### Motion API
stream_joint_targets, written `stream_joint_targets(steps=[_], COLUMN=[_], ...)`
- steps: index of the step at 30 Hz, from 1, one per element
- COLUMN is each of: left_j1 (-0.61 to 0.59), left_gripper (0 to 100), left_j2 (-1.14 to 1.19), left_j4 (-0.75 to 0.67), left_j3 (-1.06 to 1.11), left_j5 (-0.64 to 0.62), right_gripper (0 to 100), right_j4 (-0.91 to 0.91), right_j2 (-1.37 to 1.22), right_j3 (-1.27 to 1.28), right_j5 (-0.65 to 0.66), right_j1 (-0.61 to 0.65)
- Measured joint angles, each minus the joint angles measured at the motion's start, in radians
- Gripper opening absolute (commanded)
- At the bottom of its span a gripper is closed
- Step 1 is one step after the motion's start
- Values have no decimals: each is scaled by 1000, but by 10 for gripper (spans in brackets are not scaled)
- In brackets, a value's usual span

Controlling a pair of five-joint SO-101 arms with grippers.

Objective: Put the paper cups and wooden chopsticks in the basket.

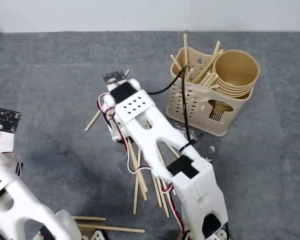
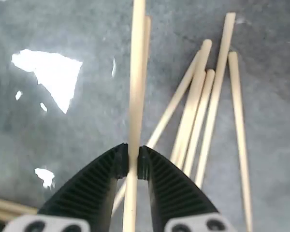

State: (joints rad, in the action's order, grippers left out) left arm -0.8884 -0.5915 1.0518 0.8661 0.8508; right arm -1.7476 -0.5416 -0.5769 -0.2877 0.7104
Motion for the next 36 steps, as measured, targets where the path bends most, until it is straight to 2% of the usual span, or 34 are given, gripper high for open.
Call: stream_joint_targets(steps=[8,16,24,32,36], left_j1=[0,0,0,0,0], left_gripper=[159,159,159,159,159], left_j2=[0,0,0,0,0], left_j4=[0,0,0,0,0], left_j3=[0,0,0,0,0], left_j5=[0,0,0,0,0], right_gripper=[8,8,8,8,8], right_j4=[-3,9,279,582,709], right_j2=[278,543,743,789,815], right_j3=[-17,-23,-23,-21,74], right_j5=[84,206,302,308,308], right_j1=[-52,-164,-304,-450,-500])
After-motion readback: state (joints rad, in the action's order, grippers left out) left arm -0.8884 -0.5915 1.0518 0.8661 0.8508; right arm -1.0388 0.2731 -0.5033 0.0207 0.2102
